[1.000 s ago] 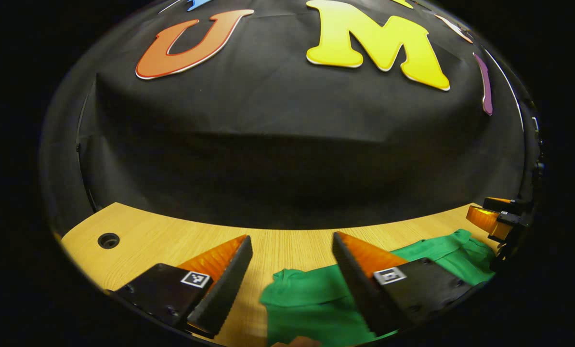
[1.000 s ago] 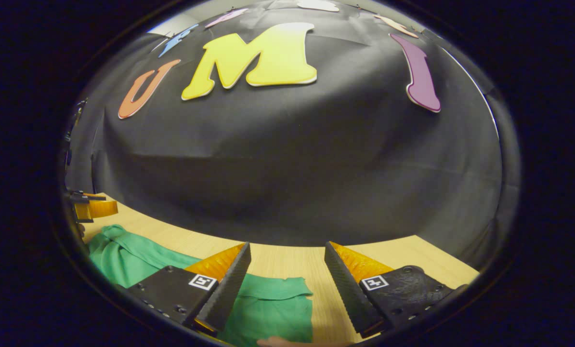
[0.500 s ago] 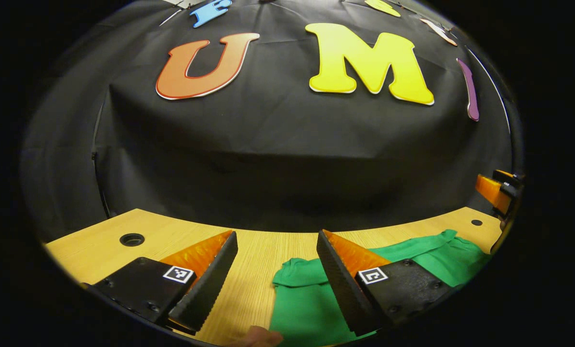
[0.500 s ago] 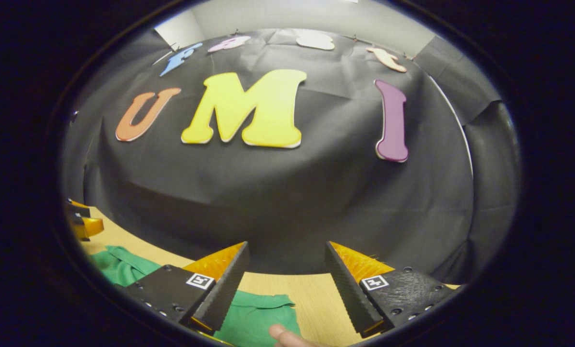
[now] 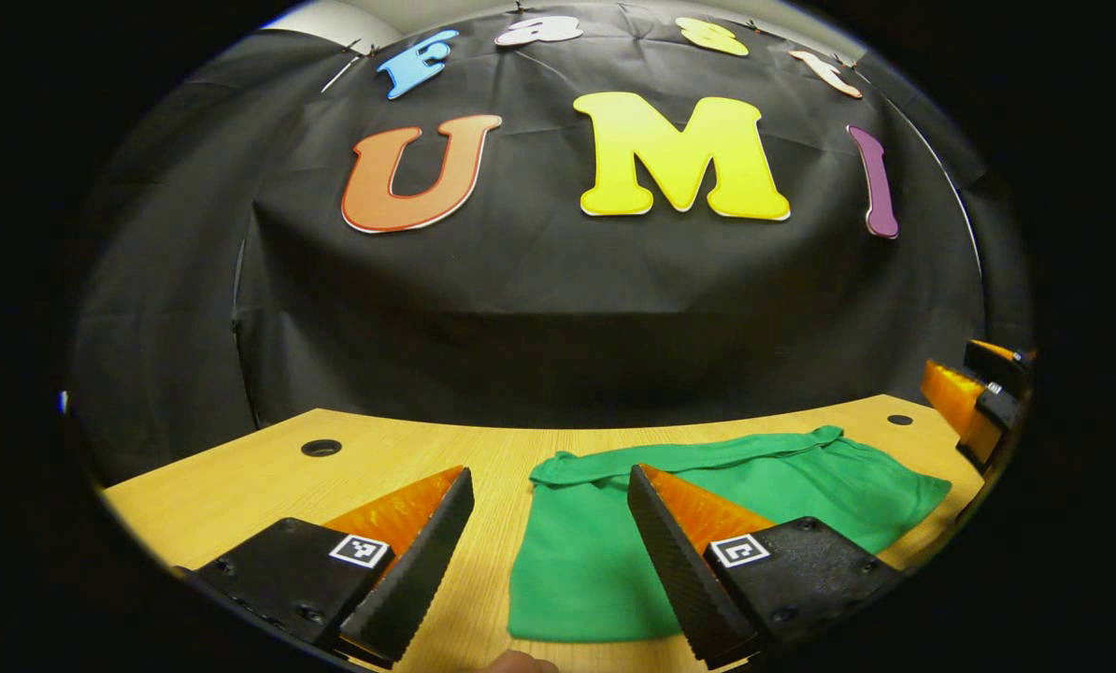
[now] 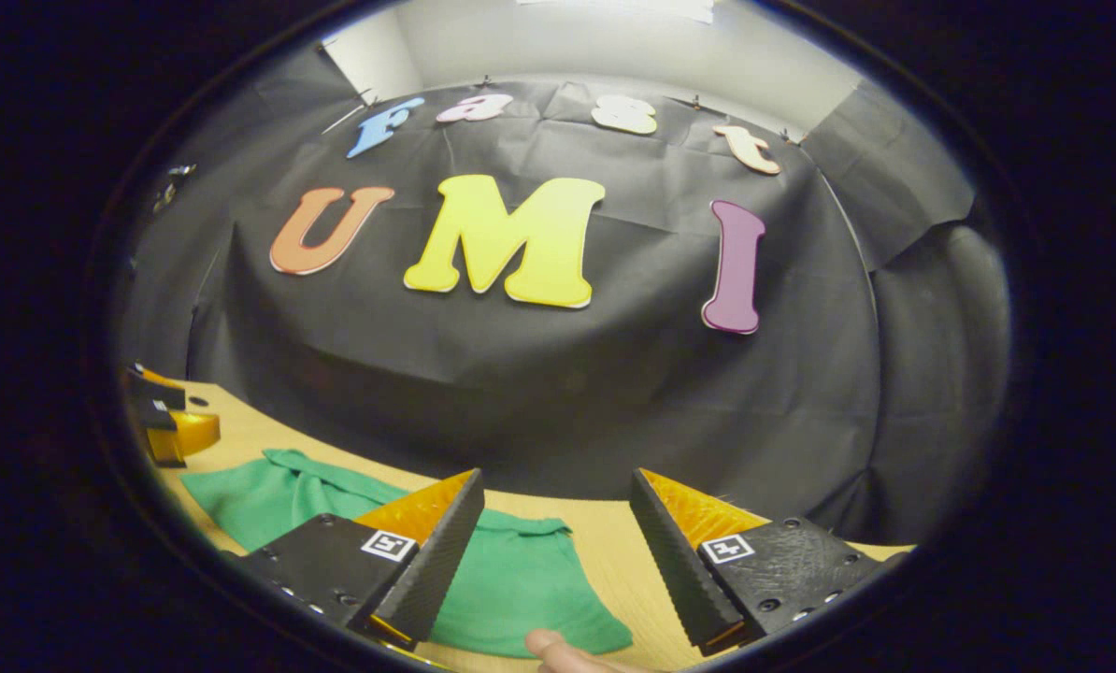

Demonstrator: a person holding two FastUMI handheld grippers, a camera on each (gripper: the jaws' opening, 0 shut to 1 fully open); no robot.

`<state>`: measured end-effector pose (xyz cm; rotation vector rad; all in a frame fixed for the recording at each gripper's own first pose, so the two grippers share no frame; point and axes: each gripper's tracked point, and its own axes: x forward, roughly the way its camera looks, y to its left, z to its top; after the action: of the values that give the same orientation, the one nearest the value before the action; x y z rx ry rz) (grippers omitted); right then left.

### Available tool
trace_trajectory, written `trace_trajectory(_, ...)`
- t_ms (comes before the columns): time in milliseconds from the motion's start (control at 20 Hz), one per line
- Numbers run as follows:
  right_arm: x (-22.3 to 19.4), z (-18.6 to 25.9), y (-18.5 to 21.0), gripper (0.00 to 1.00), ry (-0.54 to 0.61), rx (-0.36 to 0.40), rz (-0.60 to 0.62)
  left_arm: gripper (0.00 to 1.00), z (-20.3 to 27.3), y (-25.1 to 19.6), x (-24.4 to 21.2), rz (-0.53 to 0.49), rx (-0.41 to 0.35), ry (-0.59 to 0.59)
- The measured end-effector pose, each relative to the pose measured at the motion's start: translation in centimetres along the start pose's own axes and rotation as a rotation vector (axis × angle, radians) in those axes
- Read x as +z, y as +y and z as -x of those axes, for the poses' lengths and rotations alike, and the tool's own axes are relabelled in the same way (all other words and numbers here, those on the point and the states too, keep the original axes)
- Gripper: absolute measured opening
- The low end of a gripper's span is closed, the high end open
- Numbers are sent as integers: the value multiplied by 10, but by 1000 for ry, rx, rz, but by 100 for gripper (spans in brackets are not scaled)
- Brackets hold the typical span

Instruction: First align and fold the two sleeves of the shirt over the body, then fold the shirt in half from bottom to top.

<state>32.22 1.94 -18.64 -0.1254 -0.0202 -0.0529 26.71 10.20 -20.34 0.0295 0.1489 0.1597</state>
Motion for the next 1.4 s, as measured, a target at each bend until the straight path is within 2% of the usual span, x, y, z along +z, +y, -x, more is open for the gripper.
trace_trajectory(150,4,47,-6,96,14,37,-10,100,45,2,-3,43,39,7)
trace_trajectory(300,2,96,-26,94,70,38,-6,100,93,-4,3,15,51,20)
trace_trajectory(600,62,213,-91,95,57,31,102,100,202,-51,61,-69,-24,-7)
trace_trajectory(750,95,268,-122,94,93,28,21,100,250,-78,82,-88,-49,16)
trace_trajectory(900,113,313,-138,96,151,56,-54,100,293,-106,110,-92,-88,-42)
trace_trajectory(1000,117,333,-158,95,160,18,-15,100,313,-122,109,-113,-136,-33)
trace_trajectory(1100,122,348,-167,95,153,-14,-17,100,335,-124,115,-132,-145,-67)
trace_trajectory(1250,127,363,-148,94,142,42,-86,100,345,-118,116,-95,-149,-92)
trace_trajectory(1400,136,365,-136,95,128,76,-74,100,347,-103,129,-106,-128,-123)
